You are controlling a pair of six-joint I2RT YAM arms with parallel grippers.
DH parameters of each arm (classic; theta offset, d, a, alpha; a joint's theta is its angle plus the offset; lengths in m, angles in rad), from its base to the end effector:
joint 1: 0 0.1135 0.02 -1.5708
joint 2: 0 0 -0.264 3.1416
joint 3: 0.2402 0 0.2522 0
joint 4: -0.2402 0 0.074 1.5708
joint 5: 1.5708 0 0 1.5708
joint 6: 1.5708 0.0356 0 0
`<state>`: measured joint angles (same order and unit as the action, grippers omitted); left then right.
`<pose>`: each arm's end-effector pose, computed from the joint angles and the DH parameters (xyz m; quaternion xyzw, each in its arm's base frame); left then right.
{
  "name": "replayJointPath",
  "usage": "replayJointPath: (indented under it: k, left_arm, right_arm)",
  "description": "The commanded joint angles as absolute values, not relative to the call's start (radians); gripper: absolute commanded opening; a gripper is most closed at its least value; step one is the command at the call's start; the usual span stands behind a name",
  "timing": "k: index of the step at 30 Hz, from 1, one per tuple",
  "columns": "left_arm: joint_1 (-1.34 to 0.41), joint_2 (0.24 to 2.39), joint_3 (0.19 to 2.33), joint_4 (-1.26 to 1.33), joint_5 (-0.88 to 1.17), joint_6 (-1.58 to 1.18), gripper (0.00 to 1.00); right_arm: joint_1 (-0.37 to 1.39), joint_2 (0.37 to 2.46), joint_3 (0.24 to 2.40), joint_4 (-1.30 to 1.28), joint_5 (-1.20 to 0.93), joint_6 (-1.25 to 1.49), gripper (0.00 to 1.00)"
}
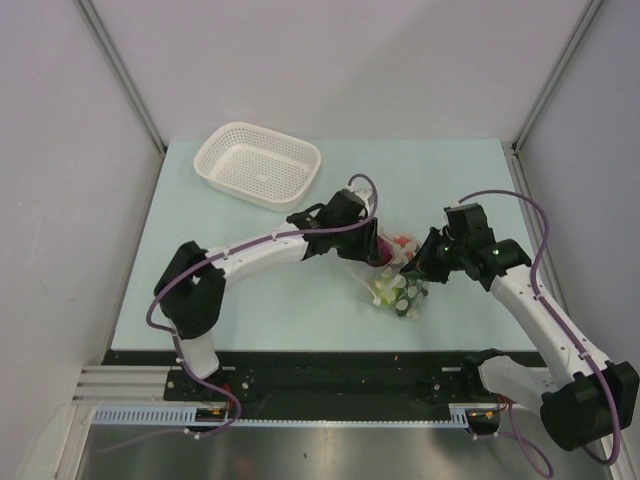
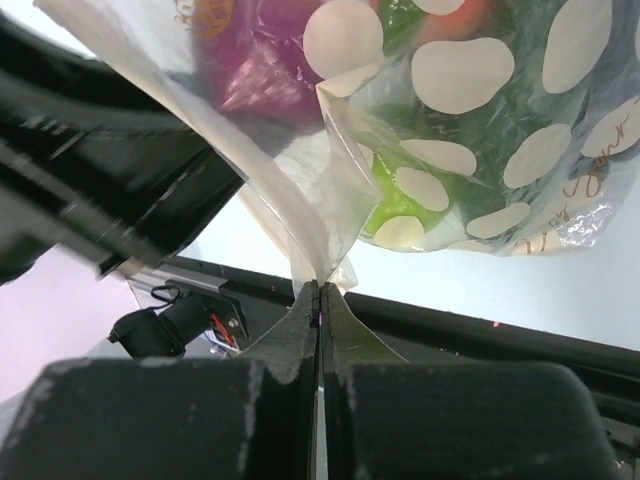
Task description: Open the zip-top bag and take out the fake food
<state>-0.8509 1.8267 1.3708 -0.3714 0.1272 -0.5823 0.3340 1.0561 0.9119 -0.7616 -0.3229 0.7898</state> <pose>0.2651 -0.3091 0.2345 0.1474 0.9183 -0.2828 0.2345 0.1924 0.0787 0.2827 0.1597 0.9207 0.3002 0.1917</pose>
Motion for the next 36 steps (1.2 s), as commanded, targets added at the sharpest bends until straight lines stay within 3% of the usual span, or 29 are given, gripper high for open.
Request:
replayJointPath:
  k: [1,15,24,30,36]
  left_arm:
    - [-0.857,1.701,1.361,-0.341,0.187,-0.577,0.00]
    - [-0.867,1.454,1.250,-0.492,0.212,-0.488,0.00]
    - [-0.619,1.273,1.175,-0.341,0.187,-0.606,0.00]
    - [-0.379,1.429,1.325,-0.275,0.195,-0.647,0.00]
    - [-0.267,1.695,1.530,-0.353,0.114,-0.704,0.00]
  right_arm:
    - [0.318,1.034,0.988,-0.801,-0.296,0.715,0.00]
    - [0.293,1.048,1.048,-0.825,-0.262,0.712,0.00]
    - [0.293,1.054,1.086,-0.906,-0.210,0.684,0.00]
    - [0.295,1.066,1.144,-0.986,-0.175,0.649,0.00]
    - [0.291,1.089,1.189,-1.031,-0.172,0.637,0.00]
